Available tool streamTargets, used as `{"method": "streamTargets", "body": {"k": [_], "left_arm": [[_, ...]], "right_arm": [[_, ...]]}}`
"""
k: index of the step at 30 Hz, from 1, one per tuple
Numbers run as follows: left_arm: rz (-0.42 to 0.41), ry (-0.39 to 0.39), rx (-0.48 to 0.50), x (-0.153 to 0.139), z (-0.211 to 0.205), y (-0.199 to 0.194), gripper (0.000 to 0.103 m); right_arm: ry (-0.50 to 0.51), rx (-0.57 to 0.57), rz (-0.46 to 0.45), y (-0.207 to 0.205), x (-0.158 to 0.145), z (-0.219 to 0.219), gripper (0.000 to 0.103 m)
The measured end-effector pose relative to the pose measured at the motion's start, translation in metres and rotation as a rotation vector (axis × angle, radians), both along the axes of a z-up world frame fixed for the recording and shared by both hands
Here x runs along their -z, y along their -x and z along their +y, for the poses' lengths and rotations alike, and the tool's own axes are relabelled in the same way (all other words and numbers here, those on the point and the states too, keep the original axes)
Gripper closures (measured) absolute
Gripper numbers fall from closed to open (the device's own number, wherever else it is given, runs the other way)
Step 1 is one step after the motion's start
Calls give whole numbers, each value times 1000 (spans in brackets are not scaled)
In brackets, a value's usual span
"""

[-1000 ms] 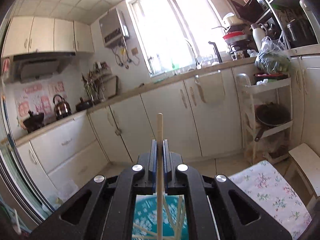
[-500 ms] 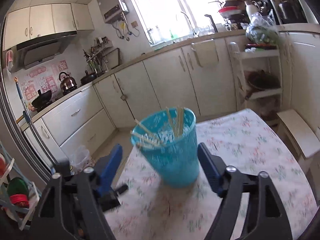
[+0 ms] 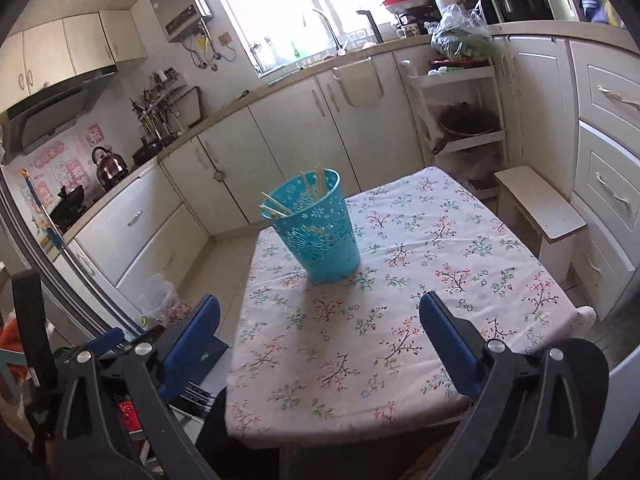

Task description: Organize utensils

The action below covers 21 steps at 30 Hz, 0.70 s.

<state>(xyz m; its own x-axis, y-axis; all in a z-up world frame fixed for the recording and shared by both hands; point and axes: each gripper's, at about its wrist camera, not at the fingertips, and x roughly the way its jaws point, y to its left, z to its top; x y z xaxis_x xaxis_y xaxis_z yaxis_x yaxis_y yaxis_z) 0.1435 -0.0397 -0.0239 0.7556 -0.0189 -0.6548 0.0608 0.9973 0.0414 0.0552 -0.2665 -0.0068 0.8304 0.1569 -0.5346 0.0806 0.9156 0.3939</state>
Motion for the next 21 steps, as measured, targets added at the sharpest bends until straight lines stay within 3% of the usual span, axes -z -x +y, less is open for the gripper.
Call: {"method": "streamTargets", "body": {"k": [3, 5, 11, 21], "left_arm": [[-78, -19, -35, -13, 7, 32, 8], [-75, 13, -36, -14, 13, 47, 8], [-49, 12, -22, -8, 12, 64, 8], [-83, 28, -27, -13, 16, 82, 8]], "right_arm": [[6, -4, -14, 19, -4, 12, 7], [13, -10, -26, 33, 1, 26, 7], [100, -66, -39, 59, 24, 68, 7], [99, -64, -52, 69, 25, 69, 7]]}}
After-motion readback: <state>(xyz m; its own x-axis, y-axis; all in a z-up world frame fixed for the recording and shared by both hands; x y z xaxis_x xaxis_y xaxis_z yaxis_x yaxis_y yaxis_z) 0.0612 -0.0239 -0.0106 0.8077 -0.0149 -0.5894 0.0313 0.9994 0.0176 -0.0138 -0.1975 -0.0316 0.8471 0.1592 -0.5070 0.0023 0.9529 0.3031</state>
